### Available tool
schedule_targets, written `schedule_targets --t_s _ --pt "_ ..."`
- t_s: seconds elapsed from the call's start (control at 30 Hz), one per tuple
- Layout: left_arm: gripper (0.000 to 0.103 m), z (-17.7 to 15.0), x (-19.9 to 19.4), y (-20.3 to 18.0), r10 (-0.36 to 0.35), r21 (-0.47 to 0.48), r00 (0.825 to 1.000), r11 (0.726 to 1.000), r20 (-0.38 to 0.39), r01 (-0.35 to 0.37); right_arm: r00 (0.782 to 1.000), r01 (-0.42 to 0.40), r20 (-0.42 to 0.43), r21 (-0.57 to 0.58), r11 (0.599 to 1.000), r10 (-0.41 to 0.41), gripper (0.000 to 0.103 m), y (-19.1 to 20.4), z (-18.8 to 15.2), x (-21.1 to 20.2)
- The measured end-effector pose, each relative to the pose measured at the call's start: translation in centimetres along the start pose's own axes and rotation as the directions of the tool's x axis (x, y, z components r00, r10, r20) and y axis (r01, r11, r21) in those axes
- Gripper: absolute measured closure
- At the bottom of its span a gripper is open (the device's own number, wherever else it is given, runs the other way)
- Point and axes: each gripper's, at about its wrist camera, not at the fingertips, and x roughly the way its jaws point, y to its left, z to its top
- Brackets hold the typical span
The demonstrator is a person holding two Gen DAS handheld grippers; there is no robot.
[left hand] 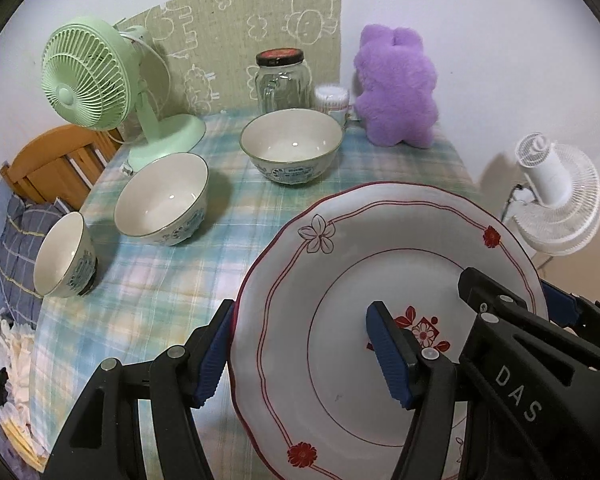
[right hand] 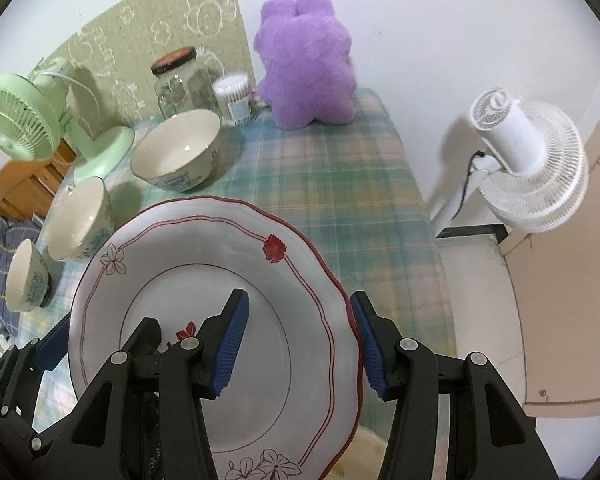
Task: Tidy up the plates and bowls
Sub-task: 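Carry the red-rimmed plate over the yellow-flower plate stack with both tools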
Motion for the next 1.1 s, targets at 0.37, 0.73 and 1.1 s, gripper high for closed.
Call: schedule_targets --t_s 0.37,0.73,1.1 --pt "0.037 -4.1 -4.0 1.0 -0.062 0.065 0.998 0.996 0.011 0.061 0.997 0.076 0.017 0.071 0.995 -0.077 0.047 0.7 -5.5 -5.9" --pt "0.038 -7.9 -5.6 0.8 -0.143 0.151 0.99 0.978 -0.013 0.143 0.986 0.164 0.008 0.178 0.97 -0.168 0.047 0.6 -11.0 -8.7" --pt "0.037 -10.1 -5.0 -1.7 -0.159 0.167 0.986 0.972 -0.054 0.166 0.981 0.192 -0.031 0.195 0.962 -0.189 0.047 -1.7 -13.4 -8.5"
